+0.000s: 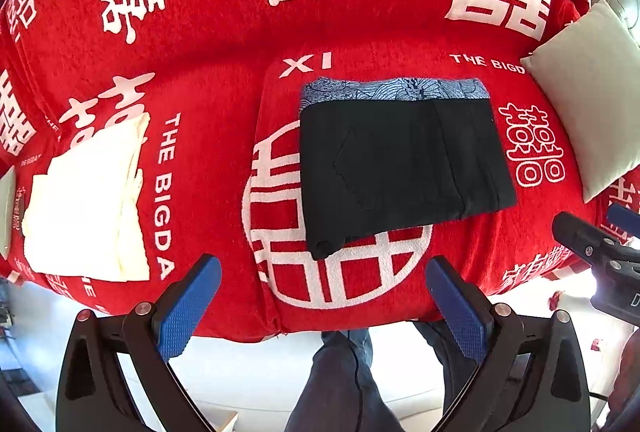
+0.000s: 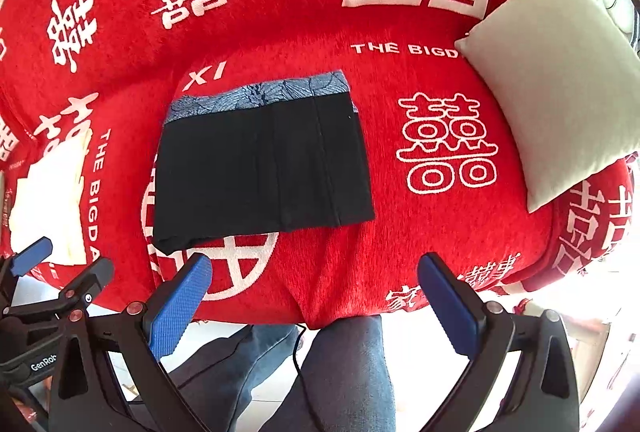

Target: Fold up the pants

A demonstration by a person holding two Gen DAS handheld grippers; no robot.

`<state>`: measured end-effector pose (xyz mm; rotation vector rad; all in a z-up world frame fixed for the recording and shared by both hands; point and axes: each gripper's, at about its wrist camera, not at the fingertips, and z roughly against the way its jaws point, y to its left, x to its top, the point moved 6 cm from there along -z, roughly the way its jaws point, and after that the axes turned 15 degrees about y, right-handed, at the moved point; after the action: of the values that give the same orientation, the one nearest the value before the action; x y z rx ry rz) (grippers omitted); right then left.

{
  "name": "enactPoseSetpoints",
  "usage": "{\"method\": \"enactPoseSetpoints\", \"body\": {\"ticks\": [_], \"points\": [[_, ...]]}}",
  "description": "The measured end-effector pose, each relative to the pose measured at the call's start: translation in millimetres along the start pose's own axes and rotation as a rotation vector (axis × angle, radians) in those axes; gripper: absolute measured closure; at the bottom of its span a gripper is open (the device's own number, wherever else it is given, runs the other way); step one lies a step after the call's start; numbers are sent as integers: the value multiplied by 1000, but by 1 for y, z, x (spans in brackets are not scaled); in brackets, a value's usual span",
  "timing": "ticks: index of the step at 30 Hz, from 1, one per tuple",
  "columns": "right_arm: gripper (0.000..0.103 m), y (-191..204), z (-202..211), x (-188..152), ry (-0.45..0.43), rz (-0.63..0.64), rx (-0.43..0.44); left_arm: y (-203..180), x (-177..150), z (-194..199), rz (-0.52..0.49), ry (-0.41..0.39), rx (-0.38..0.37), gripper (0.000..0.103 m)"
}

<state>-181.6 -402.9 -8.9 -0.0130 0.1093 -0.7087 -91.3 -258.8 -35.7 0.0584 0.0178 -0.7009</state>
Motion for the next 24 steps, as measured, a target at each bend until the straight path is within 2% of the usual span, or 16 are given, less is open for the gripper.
{"method": "enactPoseSetpoints", "body": {"ticks": [11,24], "points": [[0,19,5,-11,-24,49,-32,5,-5,7,-15,-28,27,0],[0,22,10,-11,-42,61,-42,4,-7,15,-21,-54,45,0]]}}
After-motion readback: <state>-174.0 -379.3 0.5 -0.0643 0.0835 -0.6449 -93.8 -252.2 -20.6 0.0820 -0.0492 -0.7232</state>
